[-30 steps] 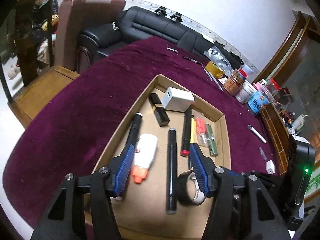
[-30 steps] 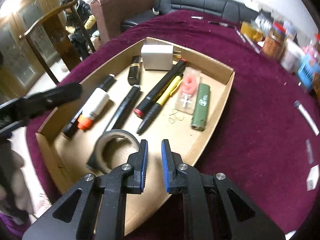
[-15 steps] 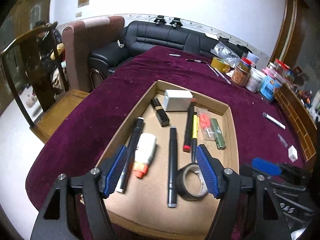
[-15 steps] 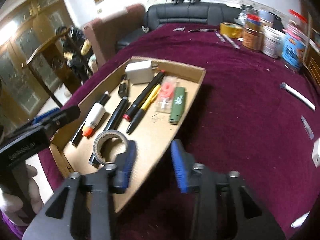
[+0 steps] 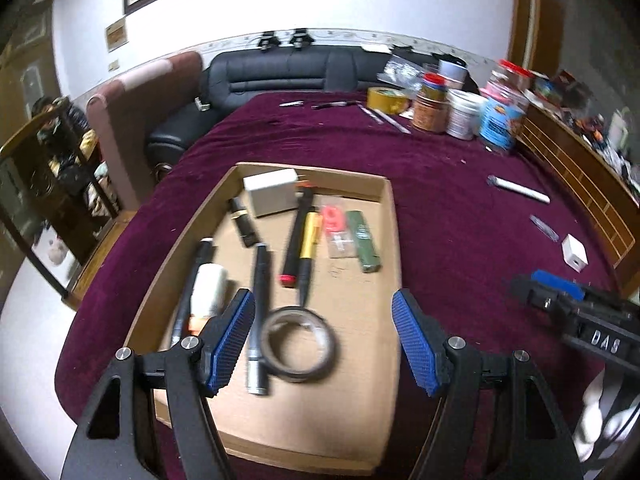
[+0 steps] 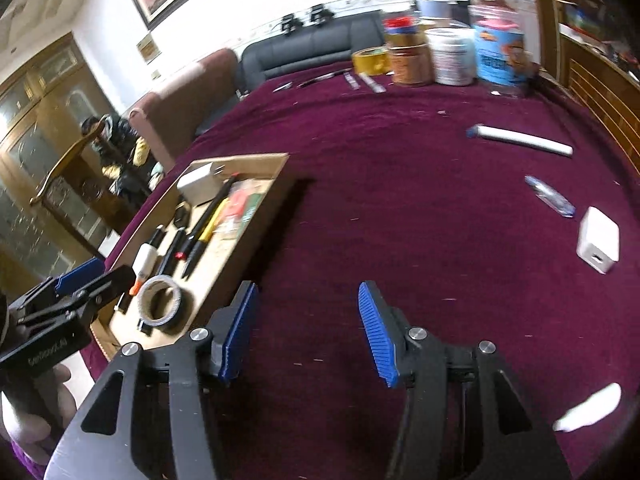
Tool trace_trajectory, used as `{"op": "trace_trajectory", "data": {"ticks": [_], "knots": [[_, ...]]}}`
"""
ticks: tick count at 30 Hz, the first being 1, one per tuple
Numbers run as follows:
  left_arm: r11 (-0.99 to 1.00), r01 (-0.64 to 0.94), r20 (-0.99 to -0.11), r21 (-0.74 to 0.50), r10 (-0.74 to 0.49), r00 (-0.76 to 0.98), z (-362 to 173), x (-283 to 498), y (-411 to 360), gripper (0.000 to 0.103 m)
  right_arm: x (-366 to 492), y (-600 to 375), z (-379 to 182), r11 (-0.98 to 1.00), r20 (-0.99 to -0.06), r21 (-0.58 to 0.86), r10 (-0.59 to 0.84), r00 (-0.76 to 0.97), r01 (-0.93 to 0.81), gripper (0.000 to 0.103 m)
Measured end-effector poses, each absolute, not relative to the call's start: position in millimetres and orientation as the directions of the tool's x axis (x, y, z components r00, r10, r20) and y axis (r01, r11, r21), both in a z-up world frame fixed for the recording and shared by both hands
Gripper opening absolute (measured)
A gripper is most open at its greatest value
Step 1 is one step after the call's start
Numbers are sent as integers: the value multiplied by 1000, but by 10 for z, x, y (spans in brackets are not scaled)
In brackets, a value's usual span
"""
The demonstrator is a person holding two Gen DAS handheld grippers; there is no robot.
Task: Organize rigid objects
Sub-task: 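Move both open tools away from the tray toward the white charger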
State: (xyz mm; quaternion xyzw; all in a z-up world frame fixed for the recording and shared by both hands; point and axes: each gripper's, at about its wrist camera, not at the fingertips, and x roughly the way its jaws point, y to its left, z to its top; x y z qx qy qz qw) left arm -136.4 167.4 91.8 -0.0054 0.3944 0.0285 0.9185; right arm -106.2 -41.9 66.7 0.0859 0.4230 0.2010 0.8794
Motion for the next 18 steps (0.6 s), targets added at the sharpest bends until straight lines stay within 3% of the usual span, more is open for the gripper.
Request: {"op": "trace_trajectory", "data": {"ticks": [18], "knots": [[985,148,-782,86,-25,623,782,-1173,572,65,-1002,-1868,757,935,-693,350,297,657,-54,55]]}}
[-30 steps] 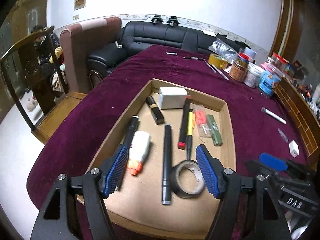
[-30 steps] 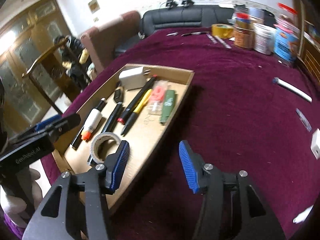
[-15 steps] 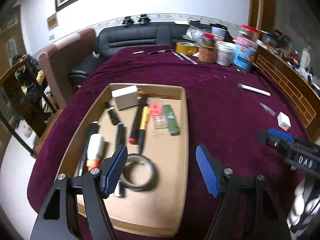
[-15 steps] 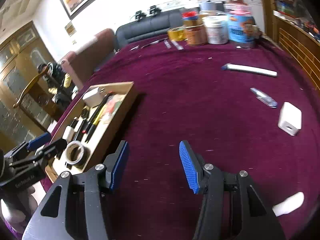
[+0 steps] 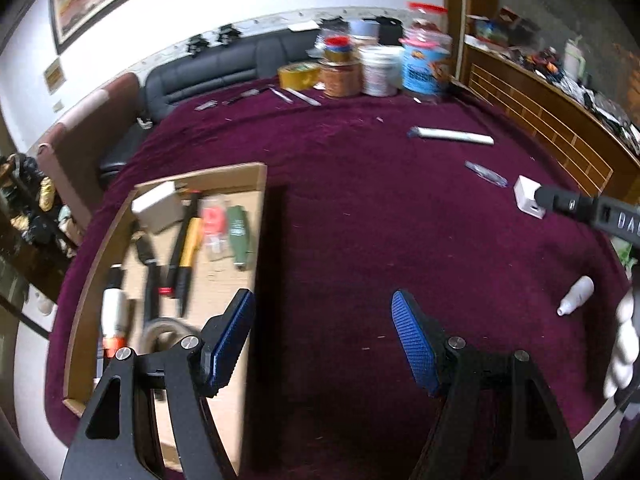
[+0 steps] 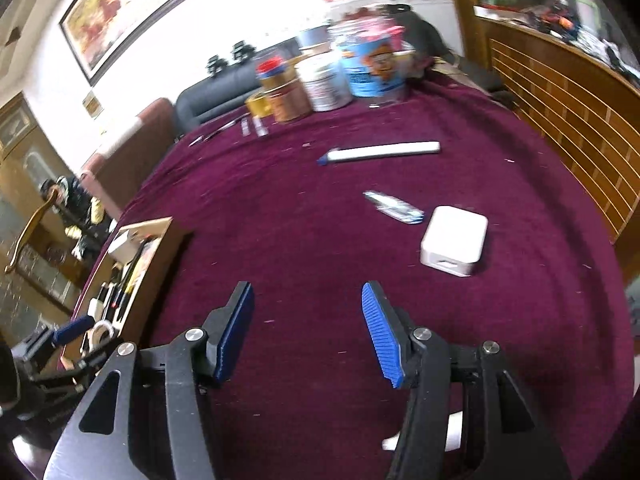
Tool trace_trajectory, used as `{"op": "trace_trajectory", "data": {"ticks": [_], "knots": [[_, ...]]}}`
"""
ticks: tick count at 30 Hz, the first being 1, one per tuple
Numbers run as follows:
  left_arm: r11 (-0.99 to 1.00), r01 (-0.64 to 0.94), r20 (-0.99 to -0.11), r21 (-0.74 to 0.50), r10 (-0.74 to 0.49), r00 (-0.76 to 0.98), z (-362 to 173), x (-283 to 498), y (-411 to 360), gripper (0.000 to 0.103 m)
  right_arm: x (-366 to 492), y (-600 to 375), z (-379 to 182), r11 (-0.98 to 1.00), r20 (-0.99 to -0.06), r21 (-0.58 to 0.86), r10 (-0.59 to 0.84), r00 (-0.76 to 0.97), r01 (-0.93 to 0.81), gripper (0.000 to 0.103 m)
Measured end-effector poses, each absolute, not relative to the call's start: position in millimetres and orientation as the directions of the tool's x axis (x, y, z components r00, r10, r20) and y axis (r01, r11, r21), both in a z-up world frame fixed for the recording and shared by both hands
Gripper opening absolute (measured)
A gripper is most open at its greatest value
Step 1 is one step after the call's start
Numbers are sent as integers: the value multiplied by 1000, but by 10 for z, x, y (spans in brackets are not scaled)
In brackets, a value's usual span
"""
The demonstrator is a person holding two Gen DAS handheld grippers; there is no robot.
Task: Organize rigid objects
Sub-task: 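Move both open tools away from the tray toward the white charger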
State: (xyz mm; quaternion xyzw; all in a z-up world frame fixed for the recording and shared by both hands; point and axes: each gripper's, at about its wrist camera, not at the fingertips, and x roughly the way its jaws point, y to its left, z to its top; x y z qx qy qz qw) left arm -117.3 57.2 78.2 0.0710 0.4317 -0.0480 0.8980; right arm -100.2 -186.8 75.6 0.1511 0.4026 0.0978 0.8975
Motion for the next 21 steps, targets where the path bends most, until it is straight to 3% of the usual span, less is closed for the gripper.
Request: {"op": "trace_trajectory", "data": {"ticks": [9,12,14,16,21], "knots": [[972,190,-857,-142,-216,468,253,-705,330,65,-912,-2492,751,937,-714,338,192,673,91,55],[973,180,-837,-145,-218,502,212,-686,335,65,-855,-2619,719,940,-732,317,161,662,123,55],[972,191,-821,-138,-221,527,191,-716,324,70,-799,-2682,684,940,-743,310,147,654,142,55],[965,228,-811,-131,-236,534,167,-751,270,86,-720,-2729,630,940,-754,301,130,644,163,55],[936,256,-784,-240,-342,518,168,-709,346,101,-433,-2676,602,953,-763,256,96,639,162,55]]}}
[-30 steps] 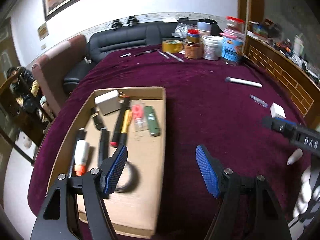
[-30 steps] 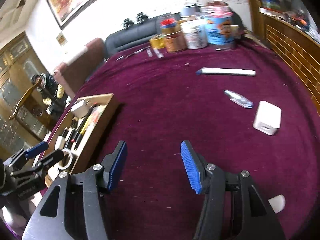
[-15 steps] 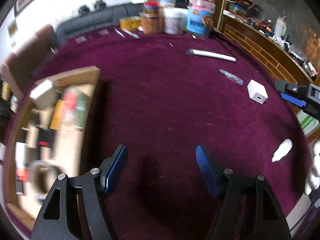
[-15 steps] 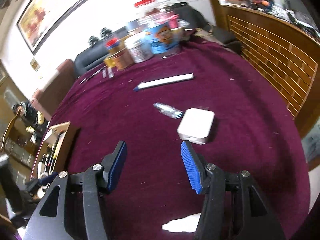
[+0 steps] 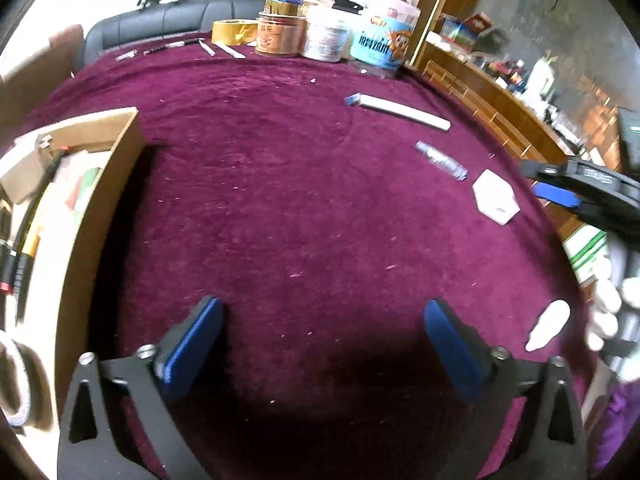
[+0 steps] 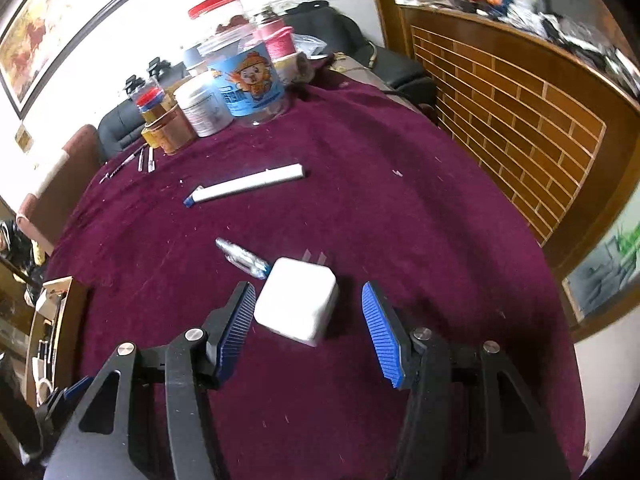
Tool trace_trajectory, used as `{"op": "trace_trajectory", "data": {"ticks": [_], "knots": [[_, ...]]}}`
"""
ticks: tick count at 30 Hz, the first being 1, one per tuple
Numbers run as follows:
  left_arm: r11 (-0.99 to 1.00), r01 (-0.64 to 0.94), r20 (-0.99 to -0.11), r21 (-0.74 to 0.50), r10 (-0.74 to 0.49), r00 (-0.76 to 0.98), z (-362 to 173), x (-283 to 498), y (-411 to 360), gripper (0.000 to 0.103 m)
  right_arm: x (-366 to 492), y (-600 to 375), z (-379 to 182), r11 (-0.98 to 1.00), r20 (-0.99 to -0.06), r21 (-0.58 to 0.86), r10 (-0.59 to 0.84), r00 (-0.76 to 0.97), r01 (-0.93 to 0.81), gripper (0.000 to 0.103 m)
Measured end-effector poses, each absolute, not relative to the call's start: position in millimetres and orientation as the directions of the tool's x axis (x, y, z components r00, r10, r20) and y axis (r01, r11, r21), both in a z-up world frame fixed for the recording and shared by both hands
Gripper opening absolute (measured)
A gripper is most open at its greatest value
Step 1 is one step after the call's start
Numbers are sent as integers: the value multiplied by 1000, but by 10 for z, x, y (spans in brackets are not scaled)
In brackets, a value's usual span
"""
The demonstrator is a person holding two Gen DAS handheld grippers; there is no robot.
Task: Organize rigid objects
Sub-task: 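Move both open tools away from the tray toward the white charger, then grasp the clear utility knife with the right tool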
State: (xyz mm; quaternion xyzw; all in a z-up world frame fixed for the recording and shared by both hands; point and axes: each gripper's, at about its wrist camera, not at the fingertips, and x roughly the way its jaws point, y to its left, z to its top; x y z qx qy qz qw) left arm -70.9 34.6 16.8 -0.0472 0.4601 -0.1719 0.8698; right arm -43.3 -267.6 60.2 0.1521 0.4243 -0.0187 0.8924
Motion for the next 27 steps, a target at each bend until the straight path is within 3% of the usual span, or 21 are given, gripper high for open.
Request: {"op": "trace_trajectory", "data": {"ticks": [5,15,17,18,19,27], "knots": [[919,246,-750,-309,-395,531,187,-713,451,101,45,-2397,546,963,-800,255,162,577,84,54],[913,246,-742,-325,-407,533,177,-690,468,101,575,-1998,164,999,-899,37,25,437,19,53],[913,245,-742,-325,-407,533,176,-689,468,101,570,-1963,169,1000,-895,10,4,447,11,38],[913,246,-742,-324,-407,533,177,-689,469,101,553,-1955,177,1000,-894,13,8,448,8,23],[913,246,-742,-325,-407,533,177,-689,469,101,528,-1941,187,1000,-895,23,20,445,1,17],[913,246,-742,-325,-407,533,177,-687,469,101,161,-1587,206,974,-902,192,222,371,-116,15]]}}
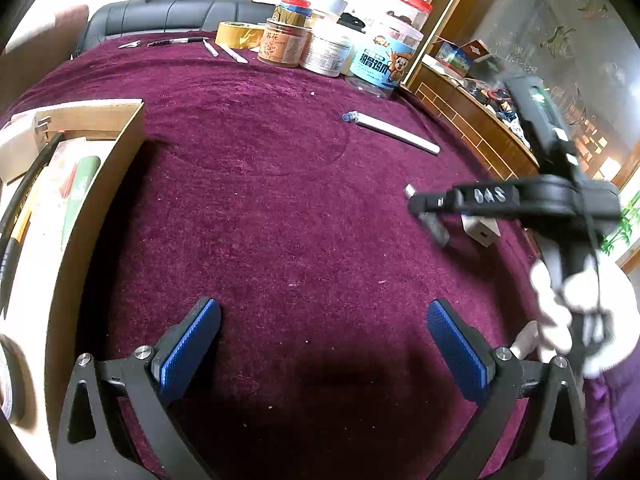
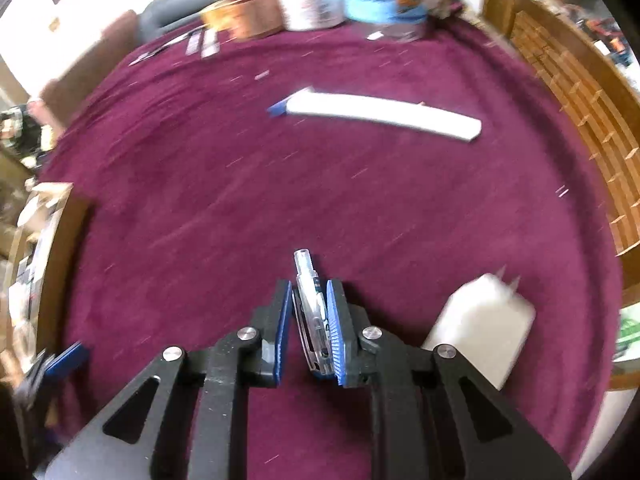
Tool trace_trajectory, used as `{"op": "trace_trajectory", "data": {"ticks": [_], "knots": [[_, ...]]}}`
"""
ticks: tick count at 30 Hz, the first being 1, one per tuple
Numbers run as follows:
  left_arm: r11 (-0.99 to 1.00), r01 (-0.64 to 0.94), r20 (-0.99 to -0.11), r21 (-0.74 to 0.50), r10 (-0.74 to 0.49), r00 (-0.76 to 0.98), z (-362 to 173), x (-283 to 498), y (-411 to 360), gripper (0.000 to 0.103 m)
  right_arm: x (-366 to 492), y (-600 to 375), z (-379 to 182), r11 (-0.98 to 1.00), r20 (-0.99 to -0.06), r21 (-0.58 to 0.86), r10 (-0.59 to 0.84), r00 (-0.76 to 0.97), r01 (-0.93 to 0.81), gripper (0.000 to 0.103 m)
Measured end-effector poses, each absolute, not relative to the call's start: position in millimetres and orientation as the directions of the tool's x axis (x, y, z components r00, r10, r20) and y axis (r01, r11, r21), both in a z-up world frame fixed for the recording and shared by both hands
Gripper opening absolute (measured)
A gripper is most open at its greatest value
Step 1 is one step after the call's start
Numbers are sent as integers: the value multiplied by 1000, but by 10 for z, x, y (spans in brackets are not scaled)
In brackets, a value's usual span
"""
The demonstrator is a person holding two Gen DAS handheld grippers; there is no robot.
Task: Organize rigid objects
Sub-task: 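Grasp the clear utility knife with the right tool, then grasp the white charger with right tool while left tool grasps the clear utility knife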
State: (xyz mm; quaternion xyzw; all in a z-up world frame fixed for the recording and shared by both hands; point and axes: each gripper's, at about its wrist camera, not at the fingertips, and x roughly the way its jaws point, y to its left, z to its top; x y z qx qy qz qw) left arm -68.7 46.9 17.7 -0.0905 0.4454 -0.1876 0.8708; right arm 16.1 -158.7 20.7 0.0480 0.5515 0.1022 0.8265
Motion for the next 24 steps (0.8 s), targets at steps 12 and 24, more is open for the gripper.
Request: {"op": "trace_trajectory", "data": {"ticks": [12,24], "knots": [[910,246,-738,-335,-415,532,176,-687,475,101,-427,-2367,800,935,-783,354,283,554,24,54],[911,246,-740,-330,-412,532,173,-679,479,101,-308,-2838,368,898,-821,368,192,537,241,62]]}}
